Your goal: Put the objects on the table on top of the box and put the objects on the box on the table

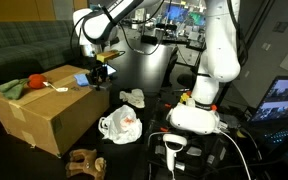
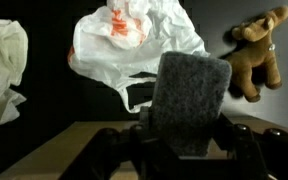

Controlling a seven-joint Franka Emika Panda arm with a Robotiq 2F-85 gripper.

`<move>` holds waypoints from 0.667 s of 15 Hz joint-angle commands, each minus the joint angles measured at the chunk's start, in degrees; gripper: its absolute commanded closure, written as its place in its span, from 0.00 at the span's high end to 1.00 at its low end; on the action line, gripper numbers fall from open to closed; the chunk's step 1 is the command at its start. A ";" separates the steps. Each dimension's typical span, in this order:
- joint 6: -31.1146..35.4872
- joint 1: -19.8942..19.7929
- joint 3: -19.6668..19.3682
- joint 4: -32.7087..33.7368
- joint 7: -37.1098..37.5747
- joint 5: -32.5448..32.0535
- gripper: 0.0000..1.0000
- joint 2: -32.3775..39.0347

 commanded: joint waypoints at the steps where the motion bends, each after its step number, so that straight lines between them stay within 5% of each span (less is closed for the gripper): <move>1: 5.39 -0.50 2.33 -14.44 -2.40 3.14 0.34 -9.64; 6: 15.80 0.85 6.26 -30.93 -5.16 6.72 0.34 -15.79; 10: 23.81 1.25 7.54 -32.59 -4.65 7.46 0.34 -11.35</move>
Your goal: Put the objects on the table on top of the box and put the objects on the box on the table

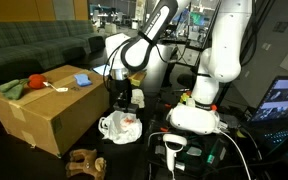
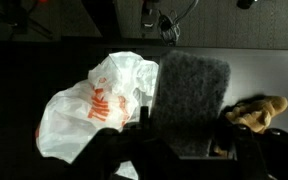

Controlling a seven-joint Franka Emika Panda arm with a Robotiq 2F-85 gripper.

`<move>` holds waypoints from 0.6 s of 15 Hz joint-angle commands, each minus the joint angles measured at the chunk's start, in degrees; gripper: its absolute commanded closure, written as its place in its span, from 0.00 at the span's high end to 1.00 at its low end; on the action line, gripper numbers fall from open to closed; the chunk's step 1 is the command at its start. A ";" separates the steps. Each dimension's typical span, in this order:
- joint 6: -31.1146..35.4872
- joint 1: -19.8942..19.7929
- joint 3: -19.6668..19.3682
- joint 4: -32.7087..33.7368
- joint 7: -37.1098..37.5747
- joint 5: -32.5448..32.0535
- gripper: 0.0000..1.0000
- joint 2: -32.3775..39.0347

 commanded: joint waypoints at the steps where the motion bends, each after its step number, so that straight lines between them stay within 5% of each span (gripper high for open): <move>1: 6.82 -0.13 0.36 -0.61 -1.72 1.37 0.34 2.78; 9: 11.55 -0.81 -1.36 12.09 -2.96 -2.02 0.34 15.63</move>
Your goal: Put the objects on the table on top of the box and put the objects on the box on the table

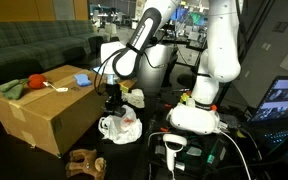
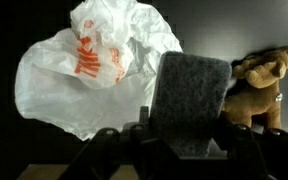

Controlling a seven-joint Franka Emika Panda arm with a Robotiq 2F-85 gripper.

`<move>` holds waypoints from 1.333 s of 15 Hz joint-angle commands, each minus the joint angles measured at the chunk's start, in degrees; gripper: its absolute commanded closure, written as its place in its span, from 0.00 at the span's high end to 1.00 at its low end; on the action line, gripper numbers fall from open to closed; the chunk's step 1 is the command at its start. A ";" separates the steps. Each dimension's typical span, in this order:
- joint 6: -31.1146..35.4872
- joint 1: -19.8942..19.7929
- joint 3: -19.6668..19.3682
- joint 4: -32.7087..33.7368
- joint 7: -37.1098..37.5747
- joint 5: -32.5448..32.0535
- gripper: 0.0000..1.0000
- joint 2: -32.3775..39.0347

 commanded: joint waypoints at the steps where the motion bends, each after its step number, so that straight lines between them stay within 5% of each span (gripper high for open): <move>1: -1.68 0.11 -0.14 8.06 -2.77 -2.39 0.34 6.64; 10: -8.42 -2.70 4.79 14.36 -17.54 -1.03 0.34 11.46; 20: -11.70 -2.28 5.76 21.59 -13.31 6.37 0.34 17.46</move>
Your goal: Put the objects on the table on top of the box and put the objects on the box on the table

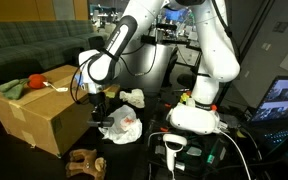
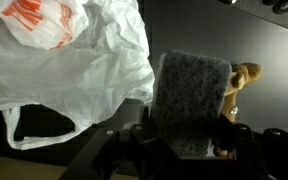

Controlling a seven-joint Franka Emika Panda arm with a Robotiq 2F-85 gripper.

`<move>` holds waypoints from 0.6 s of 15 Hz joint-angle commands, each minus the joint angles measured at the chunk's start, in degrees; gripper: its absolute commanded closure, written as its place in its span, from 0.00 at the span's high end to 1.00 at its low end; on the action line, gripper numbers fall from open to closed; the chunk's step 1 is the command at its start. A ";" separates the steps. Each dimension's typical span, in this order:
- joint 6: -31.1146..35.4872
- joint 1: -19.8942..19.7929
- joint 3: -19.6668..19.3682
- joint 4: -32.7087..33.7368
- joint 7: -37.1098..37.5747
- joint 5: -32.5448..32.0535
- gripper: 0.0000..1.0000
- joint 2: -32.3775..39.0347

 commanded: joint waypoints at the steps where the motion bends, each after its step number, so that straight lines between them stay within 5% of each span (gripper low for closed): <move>1: -1.11 -0.61 0.85 4.12 2.16 3.38 0.56 3.33; 2: -0.70 -0.79 0.87 4.05 2.61 4.29 0.84 3.48; 5: -0.03 -1.30 0.90 4.16 3.25 6.39 0.98 4.19; 9: 1.04 -1.91 0.54 2.72 4.13 7.71 1.00 3.51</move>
